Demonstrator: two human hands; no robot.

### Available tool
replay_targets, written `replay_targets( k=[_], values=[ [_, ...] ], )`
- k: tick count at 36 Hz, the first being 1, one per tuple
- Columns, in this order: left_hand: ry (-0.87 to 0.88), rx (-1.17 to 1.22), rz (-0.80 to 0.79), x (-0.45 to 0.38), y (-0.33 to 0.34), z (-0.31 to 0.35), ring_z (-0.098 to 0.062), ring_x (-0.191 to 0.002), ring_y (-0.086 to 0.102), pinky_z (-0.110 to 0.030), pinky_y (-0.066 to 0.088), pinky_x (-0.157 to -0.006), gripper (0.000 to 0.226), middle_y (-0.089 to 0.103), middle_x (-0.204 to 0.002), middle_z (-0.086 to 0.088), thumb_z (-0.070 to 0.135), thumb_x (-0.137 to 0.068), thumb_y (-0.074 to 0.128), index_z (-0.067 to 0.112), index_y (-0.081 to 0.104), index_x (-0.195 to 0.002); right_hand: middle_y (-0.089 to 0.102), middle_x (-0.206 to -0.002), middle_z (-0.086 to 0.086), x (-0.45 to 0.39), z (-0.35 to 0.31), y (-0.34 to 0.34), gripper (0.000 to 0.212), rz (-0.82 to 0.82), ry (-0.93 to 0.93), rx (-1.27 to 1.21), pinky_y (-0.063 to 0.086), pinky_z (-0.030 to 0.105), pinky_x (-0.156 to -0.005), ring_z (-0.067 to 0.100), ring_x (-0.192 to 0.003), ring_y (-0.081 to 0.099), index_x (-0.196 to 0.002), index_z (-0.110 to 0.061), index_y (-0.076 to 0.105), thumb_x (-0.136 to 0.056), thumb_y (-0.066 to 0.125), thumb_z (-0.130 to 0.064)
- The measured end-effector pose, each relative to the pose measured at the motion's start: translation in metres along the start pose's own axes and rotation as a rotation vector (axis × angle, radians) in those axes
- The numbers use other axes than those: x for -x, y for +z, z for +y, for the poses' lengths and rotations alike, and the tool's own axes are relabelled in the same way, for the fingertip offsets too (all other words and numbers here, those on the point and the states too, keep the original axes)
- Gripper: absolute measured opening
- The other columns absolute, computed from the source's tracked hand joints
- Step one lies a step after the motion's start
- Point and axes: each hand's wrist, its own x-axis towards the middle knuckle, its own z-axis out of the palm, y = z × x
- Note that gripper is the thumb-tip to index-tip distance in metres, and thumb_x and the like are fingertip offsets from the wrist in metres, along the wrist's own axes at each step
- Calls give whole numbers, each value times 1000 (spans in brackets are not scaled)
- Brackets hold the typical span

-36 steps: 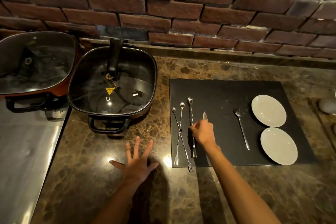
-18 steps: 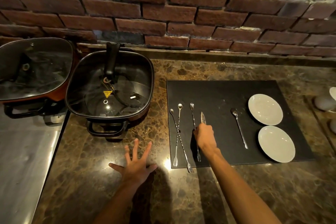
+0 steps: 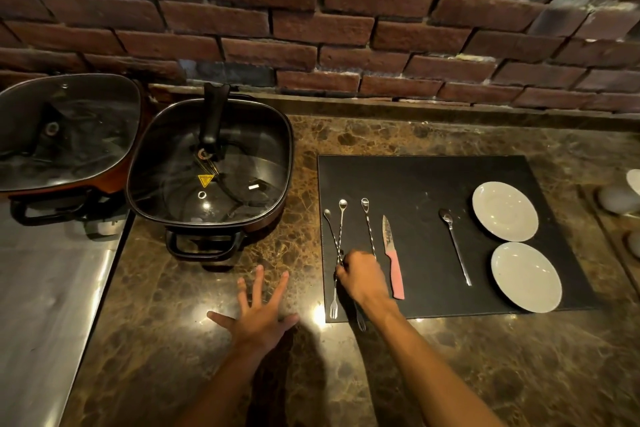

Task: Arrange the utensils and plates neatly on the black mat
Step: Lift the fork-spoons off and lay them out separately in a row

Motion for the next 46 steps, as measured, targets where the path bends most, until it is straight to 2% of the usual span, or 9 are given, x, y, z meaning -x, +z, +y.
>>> replay_targets(
  k=[8,17,22,28,32,37,39,43,46],
  values=[
    [6,-8,-10,0,-1,-1,-34,-149,-27,-89,-11,-91,86,-45,-152,15,88,-78,35,72,-35,-126,70,-104,20,0,-13,8,20,20,5,52,57,45,-84,39,-96,68,-100,-3,68,-91,61,-21],
    [8,2,-39,3,-4,1,-33,-149,-29,-89,-11,-93,86,-44,-154,13,83,-83,38,68,-30,-134,70,-103,23,-5,-7,9,15,-15,73,-65,56,40,-80,39,-94,68,-97,1,67,-89,63,-11],
    [5,2,-47,2,-4,2,-33,-148,-31,-89,-11,-93,88,-47,-151,13,82,-83,39,67,-32,-133,72,-101,18,1,-4,14,20,-39,65,-39,59,43,-83,34,-92,70,-101,-3,70,-89,67,-19],
    [4,2,-47,0,-3,0,-33,-147,-32,-89,-12,-92,88,-48,-150,13,83,-82,38,68,-32,-133,72,-95,20,-1,-7,7,24,-61,82,-55,59,41,-76,36,-86,70,-90,-1,70,-80,72,-22],
    [2,1,-37,-1,-1,-1,-33,-147,-32,-88,-14,-92,88,-48,-149,15,85,-81,38,70,-35,-127,70,-85,15,-3,-5,1,24,-64,93,-88,58,35,-72,29,-76,68,-85,-1,70,-81,72,-25],
    [2,1,-17,-2,1,-2,-33,-149,-29,-89,-14,-90,89,-47,-149,16,85,-80,39,72,-37,-125,56,-66,10,-6,2,-8,23,44,132,-124,42,28,-57,26,-59,52,-66,-5,59,-81,65,-22],
    [3,4,-11,-2,1,-1,-33,-149,-29,-89,-12,-91,89,-46,-149,16,84,-81,40,71,-36,-126,63,-70,10,-8,5,-10,23,63,154,-150,45,27,-58,24,-62,60,-70,-3,63,-84,66,-22],
    [-1,6,-2,-1,1,0,-32,-149,-28,-89,-10,-94,90,-47,-148,17,84,-80,41,72,-37,-125,72,-85,18,-13,7,-11,25,58,166,-146,58,39,-75,34,-80,69,-87,3,70,-84,67,-21],
    [-4,0,15,0,2,0,-32,-150,-26,-89,-8,-95,91,-47,-146,18,84,-79,41,72,-38,-123,72,-85,19,-14,5,-10,24,63,170,-143,59,40,-74,34,-79,69,-85,3,70,-85,67,-21]
  ],
)
